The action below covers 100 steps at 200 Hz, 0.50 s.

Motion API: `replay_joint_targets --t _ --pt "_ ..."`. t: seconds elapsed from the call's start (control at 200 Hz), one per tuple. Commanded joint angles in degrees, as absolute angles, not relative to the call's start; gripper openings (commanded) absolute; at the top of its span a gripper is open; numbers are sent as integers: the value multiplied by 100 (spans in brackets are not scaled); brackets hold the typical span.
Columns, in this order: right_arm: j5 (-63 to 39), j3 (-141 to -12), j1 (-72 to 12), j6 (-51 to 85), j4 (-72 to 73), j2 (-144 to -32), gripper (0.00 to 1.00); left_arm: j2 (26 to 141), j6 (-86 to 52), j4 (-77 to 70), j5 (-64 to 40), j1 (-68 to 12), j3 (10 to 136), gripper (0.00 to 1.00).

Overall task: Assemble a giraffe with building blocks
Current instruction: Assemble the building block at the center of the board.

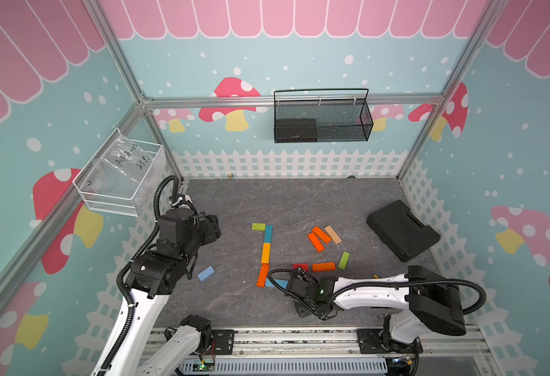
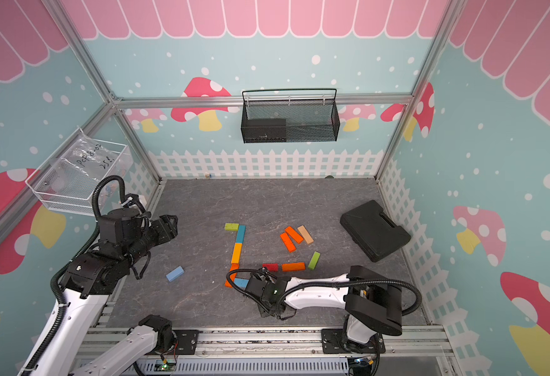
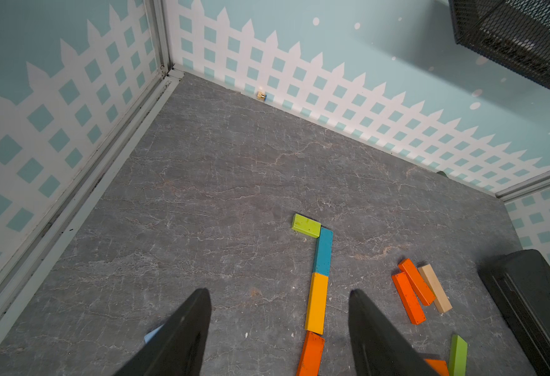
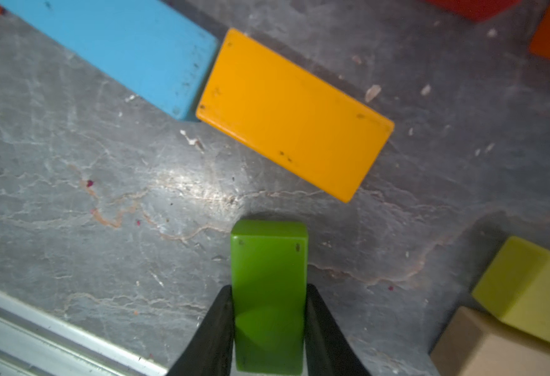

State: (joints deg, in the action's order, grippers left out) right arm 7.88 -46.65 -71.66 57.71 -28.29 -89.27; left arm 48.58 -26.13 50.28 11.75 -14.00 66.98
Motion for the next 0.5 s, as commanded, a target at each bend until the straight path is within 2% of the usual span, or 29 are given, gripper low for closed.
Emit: replay_joint_targets --t 0.0,0.495 --pt "821 -4739 -7113 5906 -2906 -9038 29 4811 -2540 5009 1210 -1381 6702 70" --pt "949 -4755 -7014 5845 -3014 -8995 28 4816 -2531 5010 1222 -1373 6704 70"
